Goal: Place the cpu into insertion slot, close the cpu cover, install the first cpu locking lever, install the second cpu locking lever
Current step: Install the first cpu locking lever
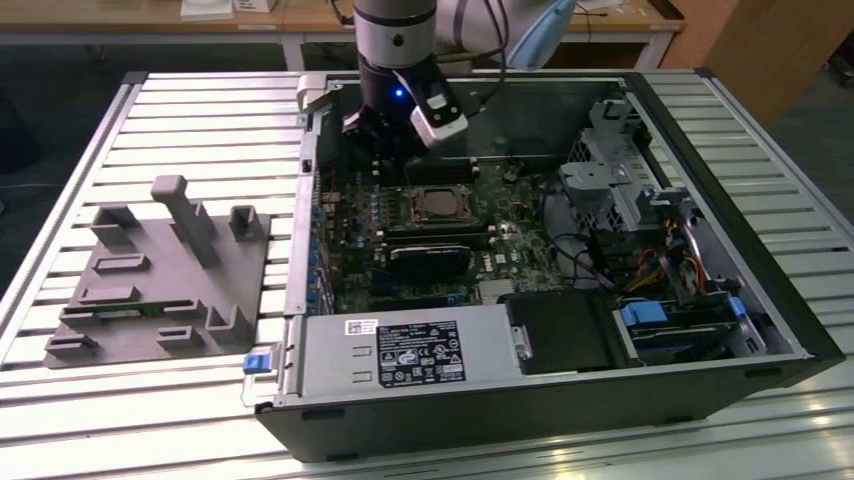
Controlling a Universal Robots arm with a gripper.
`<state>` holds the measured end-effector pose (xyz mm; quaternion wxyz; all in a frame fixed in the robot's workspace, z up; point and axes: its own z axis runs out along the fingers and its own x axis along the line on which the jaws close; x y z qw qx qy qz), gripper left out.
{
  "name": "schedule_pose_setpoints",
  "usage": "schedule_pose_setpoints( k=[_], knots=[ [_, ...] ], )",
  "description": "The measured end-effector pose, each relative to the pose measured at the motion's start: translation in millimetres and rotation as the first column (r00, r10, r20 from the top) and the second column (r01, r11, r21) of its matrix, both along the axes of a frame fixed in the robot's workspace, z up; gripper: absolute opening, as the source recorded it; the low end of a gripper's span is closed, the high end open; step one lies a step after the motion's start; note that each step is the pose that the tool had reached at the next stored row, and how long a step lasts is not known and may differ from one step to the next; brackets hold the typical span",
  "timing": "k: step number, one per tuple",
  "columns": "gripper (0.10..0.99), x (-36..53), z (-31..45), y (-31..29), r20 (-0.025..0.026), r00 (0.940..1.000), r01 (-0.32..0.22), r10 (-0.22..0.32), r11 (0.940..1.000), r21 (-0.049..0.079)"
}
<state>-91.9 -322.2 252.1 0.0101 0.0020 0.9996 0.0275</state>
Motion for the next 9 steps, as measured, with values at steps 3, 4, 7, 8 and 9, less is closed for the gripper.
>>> schedule_pose_setpoints(
  k=[3, 4, 7, 8, 9],
  knots=[
    [0.106, -0.1, 2.7, 0.0, 0.001, 1.0, 0.0, 0.0, 1.0, 0.0],
    [0.106, -0.4, 2.7, 0.0, 0.0014, 1.0, 0.0, 0.0, 1.0, 0.002],
    [0.106, -2.7, 2.8, 0.0, 0.0016, 1.0, 0.0, 0.0, 0.9997, 0.023],
    [0.106, -3.4, 2.8, 0.0, 0.0019, 1.0, 0.0, 0.0, 0.9994, 0.035],
    [0.106, -4.3, 2.8, 0.0, 0.0021, 1.0, 0.0, 0.0, 0.9987, 0.05]
  ],
)
